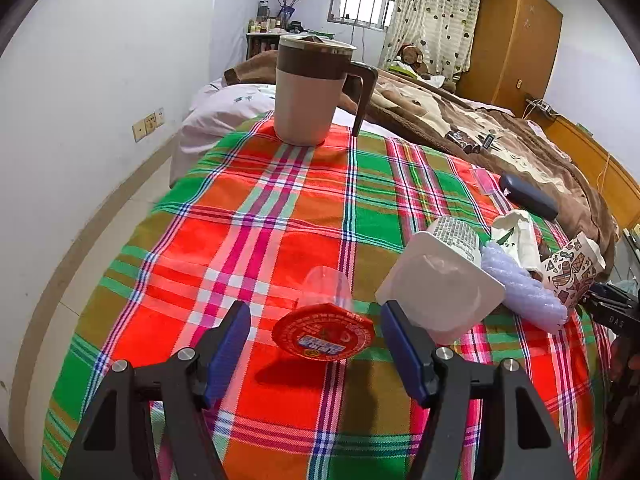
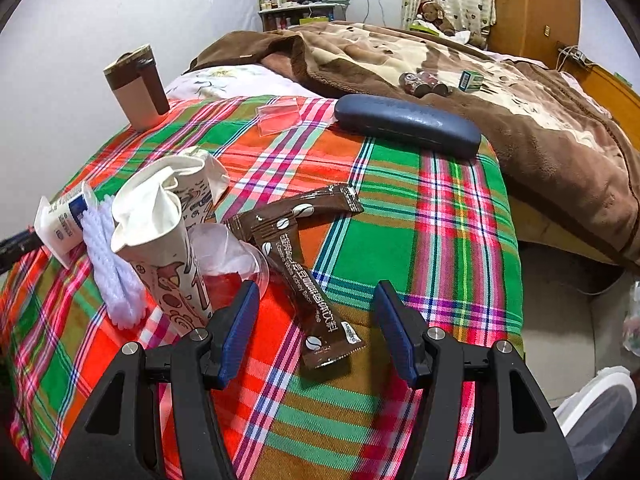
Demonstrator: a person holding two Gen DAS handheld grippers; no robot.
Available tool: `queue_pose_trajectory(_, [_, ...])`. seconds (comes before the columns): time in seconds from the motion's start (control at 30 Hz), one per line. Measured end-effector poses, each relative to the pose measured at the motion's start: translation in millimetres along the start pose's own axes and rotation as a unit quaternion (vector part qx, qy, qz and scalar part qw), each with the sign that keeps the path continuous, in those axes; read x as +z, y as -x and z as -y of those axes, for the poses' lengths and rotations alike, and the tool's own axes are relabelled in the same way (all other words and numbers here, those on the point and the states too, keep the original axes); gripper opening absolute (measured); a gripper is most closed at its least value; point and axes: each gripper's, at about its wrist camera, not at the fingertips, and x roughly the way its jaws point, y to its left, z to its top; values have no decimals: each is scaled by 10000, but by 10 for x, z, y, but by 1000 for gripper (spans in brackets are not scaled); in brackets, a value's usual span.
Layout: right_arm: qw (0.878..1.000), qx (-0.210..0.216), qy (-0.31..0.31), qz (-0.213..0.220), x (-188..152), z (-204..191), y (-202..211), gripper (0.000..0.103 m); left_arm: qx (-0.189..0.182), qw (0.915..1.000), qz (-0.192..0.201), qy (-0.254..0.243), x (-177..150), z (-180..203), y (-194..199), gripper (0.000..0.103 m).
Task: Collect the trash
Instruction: 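Grasp the red-lidded clear cup with the left tool while the right grasps the brown wrapper, then carry the red-lidded cup and brown wrapper over the wastebasket with both tools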
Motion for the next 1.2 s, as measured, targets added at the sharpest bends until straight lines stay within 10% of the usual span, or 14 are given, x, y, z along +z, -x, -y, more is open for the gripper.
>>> queue_pose_trajectory(0.6, [9998, 185, -104, -32, 15, 11, -58, 18, 62, 10000, 8, -30, -21, 24, -42, 46])
queue_pose_trajectory(1.2, [9992, 288, -263, 61, -80, 44, 63, 16, 50, 9999, 113, -50, -91, 71, 117, 46])
